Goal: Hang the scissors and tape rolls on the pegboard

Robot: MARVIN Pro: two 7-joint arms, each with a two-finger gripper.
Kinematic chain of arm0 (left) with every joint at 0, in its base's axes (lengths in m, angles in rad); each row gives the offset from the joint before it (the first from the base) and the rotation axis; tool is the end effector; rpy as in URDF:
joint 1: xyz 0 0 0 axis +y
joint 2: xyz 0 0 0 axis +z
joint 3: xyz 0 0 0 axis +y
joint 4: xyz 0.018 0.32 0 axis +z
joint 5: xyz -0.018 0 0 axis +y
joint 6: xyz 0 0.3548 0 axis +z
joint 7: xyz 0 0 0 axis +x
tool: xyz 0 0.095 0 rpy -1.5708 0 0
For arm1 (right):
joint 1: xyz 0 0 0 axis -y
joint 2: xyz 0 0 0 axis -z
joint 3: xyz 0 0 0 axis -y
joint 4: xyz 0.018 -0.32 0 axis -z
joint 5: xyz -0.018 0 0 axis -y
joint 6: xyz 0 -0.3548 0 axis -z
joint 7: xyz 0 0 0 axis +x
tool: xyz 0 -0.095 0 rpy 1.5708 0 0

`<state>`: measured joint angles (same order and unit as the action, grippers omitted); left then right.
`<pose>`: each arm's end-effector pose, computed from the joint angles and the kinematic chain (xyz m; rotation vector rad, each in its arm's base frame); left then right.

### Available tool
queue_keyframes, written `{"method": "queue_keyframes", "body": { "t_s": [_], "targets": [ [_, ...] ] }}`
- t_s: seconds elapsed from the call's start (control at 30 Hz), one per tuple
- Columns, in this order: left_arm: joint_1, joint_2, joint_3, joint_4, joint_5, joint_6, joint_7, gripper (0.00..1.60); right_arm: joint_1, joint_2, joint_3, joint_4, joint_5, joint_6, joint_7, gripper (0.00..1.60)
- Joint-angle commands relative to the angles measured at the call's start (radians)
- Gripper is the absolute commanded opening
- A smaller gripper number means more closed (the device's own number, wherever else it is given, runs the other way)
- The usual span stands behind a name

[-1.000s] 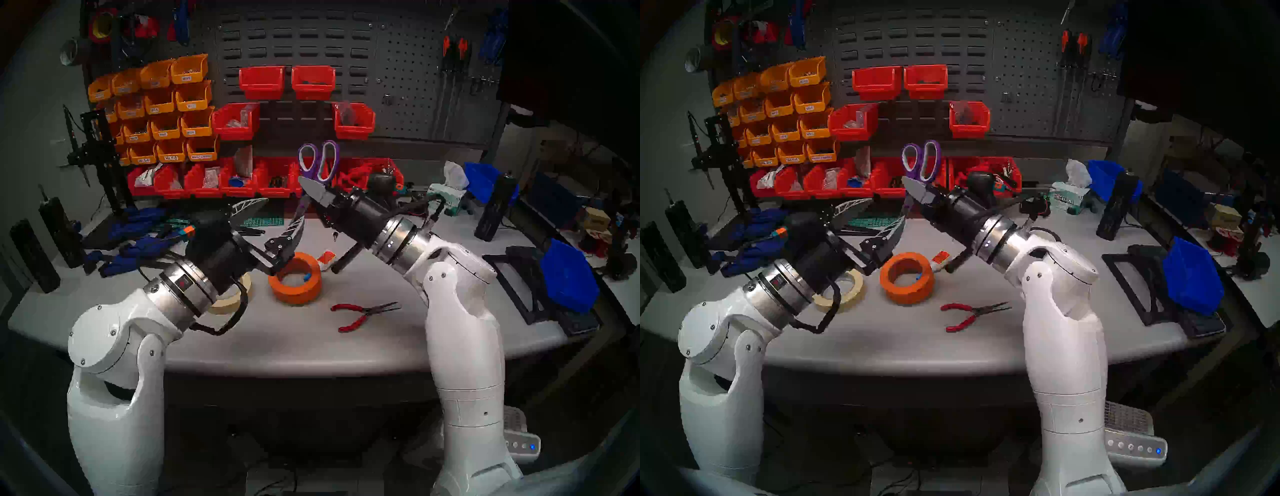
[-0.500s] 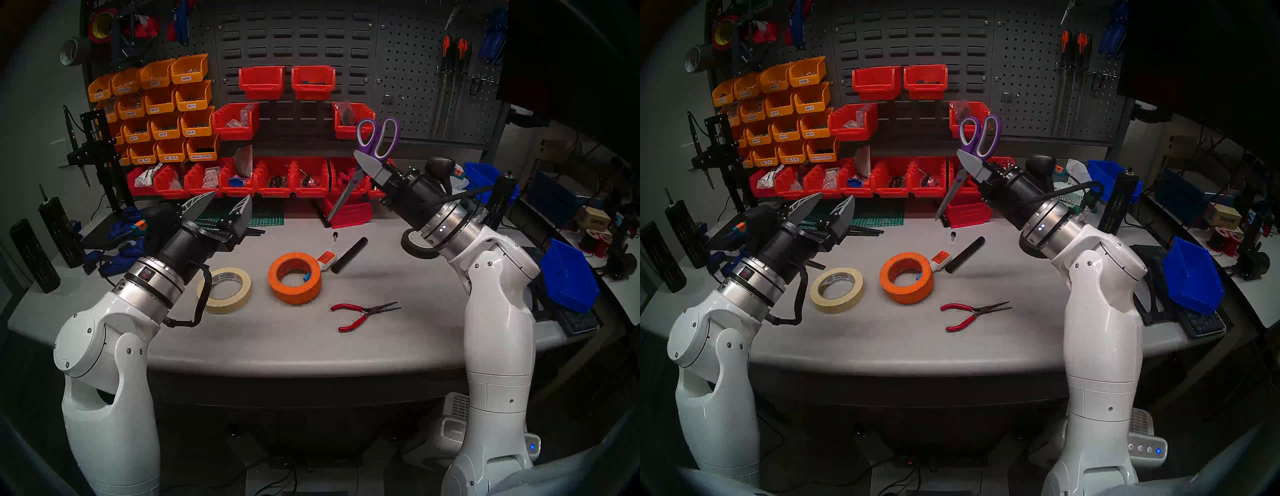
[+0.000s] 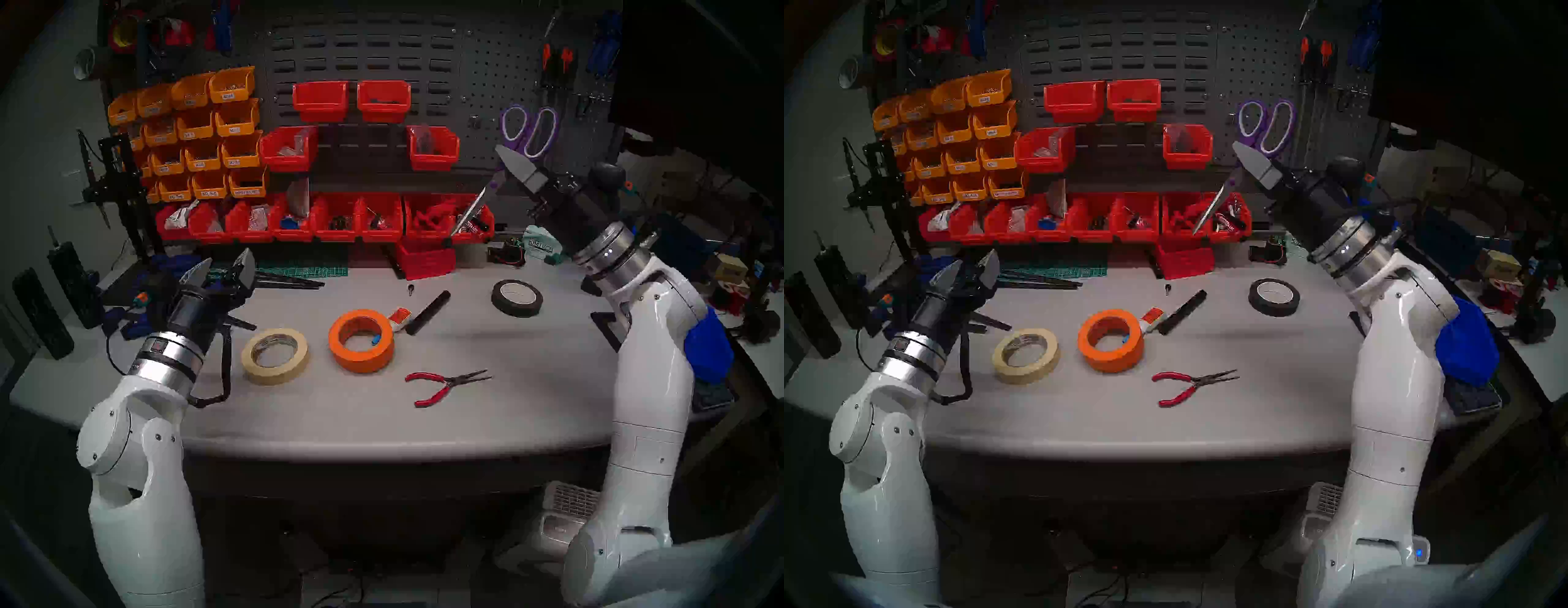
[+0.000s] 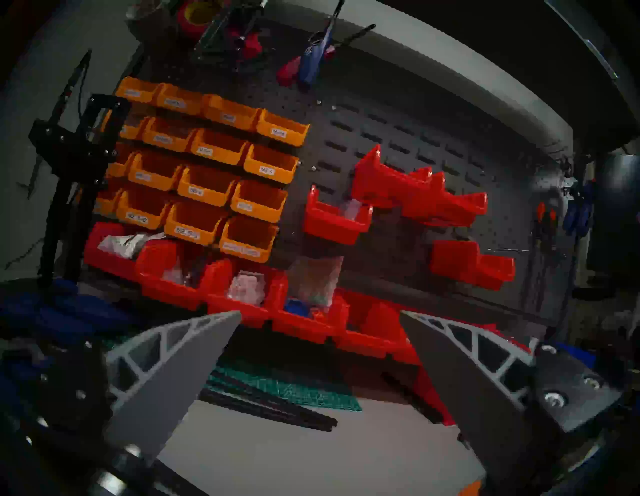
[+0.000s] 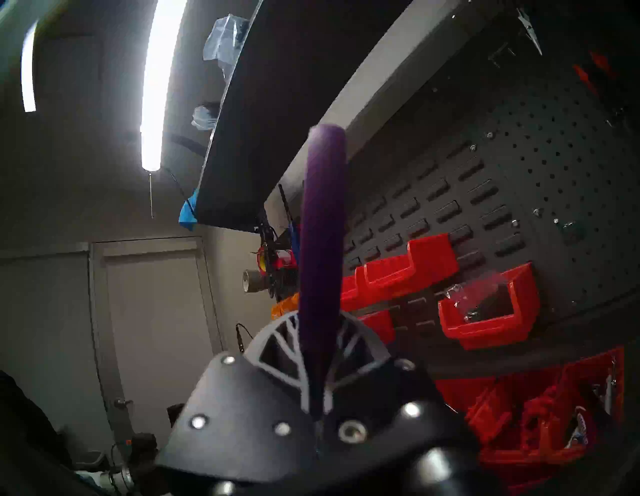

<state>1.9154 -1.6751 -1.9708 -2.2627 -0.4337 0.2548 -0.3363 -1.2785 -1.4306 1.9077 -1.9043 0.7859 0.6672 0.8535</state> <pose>0.3150 0.1042 -0.1864 1.8037 0.2716 2.2260 0.4340 -0.0829 -0.0499 -1.1783 -0.3641 -1.7171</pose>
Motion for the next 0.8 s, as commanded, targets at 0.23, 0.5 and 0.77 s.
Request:
{"method": "queue_keyframes", "body": {
  "t_s": [0.23,0.5,0.77],
  "targets": [
    [0.018,-0.023,0.017,-0.029,-0.021,-0.044,0.017,1.6,0.18,0.122,0.021,0.125,0.118,0.048,-0.063,0.0],
    [0.021,-0.024,0.034,-0.036,-0.024,-0.052,0.019,1.6,0.225,0.142,-0.007,0.203,0.165,0.052,-0.1,0.0],
    [0.026,-0.025,0.05,-0.038,-0.026,-0.063,0.019,1.6,0.3,0.142,-0.058,0.294,0.208,0.055,-0.147,0.0]
  ]
}}
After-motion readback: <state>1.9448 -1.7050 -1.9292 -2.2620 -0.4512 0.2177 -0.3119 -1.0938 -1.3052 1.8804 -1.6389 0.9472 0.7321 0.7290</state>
